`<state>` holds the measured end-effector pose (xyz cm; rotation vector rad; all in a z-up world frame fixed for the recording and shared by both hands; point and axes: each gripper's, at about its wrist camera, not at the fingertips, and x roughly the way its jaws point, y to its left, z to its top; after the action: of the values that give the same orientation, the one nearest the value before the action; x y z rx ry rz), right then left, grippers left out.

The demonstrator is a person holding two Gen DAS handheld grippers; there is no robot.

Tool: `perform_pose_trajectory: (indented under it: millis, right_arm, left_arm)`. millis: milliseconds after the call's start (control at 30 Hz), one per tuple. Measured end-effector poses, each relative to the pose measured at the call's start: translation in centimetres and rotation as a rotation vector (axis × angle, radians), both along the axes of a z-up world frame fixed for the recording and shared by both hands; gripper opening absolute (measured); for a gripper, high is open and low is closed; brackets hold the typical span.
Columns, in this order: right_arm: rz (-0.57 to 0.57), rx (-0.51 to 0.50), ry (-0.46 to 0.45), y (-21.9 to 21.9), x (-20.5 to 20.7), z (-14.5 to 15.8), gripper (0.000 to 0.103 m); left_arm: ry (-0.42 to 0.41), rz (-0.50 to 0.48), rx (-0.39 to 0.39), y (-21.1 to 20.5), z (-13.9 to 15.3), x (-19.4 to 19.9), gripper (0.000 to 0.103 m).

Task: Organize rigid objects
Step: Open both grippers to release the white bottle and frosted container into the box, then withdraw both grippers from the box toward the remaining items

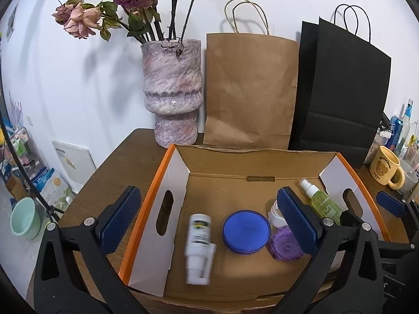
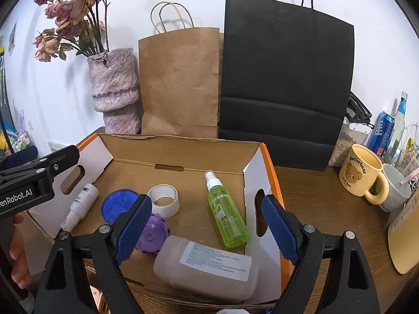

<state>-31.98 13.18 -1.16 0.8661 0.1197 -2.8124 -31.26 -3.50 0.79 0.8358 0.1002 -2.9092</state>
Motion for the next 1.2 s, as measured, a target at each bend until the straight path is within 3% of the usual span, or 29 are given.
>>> perform_pose_trajectory:
  millis: [533,1200]
  right_arm:
    - [-0.002,-0.007,0.018,0.1,1.2,0.3,0.09]
    - [-0.009,-0.004,0.061,2.7,7.0,1.1,0.09]
  left_arm:
    - [-0.014,0.001,0.013,0.0,-0.3,0.8,0.103]
    - [-0.019,-0.019,0.021,0.9,-0.9,6.3,0.103]
